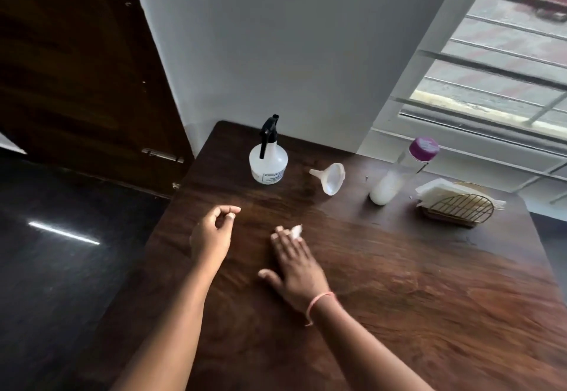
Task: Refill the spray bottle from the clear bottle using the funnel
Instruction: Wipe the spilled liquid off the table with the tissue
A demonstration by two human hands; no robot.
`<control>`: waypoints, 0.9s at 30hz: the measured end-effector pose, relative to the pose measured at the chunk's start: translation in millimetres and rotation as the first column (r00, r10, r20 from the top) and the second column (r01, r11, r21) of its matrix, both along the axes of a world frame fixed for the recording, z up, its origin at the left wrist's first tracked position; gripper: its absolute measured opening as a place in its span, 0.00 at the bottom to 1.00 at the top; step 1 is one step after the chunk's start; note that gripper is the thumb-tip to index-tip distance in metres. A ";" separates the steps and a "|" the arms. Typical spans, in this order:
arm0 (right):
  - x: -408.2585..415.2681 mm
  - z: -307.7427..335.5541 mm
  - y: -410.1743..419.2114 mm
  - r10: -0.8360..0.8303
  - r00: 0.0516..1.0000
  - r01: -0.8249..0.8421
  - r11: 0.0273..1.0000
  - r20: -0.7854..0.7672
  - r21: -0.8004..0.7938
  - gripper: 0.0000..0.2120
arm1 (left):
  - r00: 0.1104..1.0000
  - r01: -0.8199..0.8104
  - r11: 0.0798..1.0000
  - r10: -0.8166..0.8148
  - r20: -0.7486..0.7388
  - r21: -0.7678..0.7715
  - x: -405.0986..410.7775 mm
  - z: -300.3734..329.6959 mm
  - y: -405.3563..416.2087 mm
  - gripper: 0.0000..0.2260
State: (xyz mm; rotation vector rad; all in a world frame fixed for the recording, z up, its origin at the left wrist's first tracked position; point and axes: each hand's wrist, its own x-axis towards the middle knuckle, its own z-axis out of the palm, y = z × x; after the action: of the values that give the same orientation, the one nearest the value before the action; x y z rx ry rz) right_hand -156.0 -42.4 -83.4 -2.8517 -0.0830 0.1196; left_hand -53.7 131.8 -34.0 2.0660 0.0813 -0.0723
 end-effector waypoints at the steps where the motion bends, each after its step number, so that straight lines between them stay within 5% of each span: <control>1: -3.2 -1.1 -20.1 -0.096 0.995 0.096 0.995 0.009 -0.019 0.43 | 1.000 -0.024 1.000 0.024 -0.008 -0.007 -0.8 0.8 6.9 0.08; 4: -13.6 1.3 -73.2 -0.324 0.945 0.322 0.946 -0.039 -0.047 0.45 | 0.997 -0.077 0.997 0.077 -0.032 -0.012 -4.4 0.7 23.4 0.08; 8: -13.5 8.0 -76.6 -0.420 0.907 0.420 0.897 -0.033 0.136 0.26 | 0.996 -0.088 0.996 0.088 -0.010 0.022 -9.7 4.0 35.0 0.08; 11: -6.8 14.8 -68.8 -0.494 0.868 0.474 0.853 0.049 0.218 0.27 | 0.996 -0.089 0.996 0.089 0.008 0.021 -15.5 9.6 39.7 0.08; 18: 3.1 17.4 -66.5 -0.396 0.912 0.373 0.909 0.105 0.187 0.12 | 0.999 -0.049 0.999 0.049 -0.009 0.010 -33.3 16.0 34.7 0.07; 23: -3.2 17.8 -61.6 -0.423 0.904 0.412 0.900 0.062 0.146 0.10 | 0.999 -0.037 0.999 0.037 0.004 -0.024 -34.4 14.2 20.3 0.07; 27: 1.6 32.2 -61.8 -0.201 0.977 0.199 0.979 0.066 0.039 0.08 | 1.000 -0.019 0.998 0.020 0.018 -0.056 -30.8 8.4 12.7 0.07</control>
State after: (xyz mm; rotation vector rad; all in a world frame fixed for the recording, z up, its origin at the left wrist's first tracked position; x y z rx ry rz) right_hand -154.5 -104.2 -51.2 -2.8121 0.1858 -0.0226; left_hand -84.5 144.4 -25.6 2.0091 0.0866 -0.0430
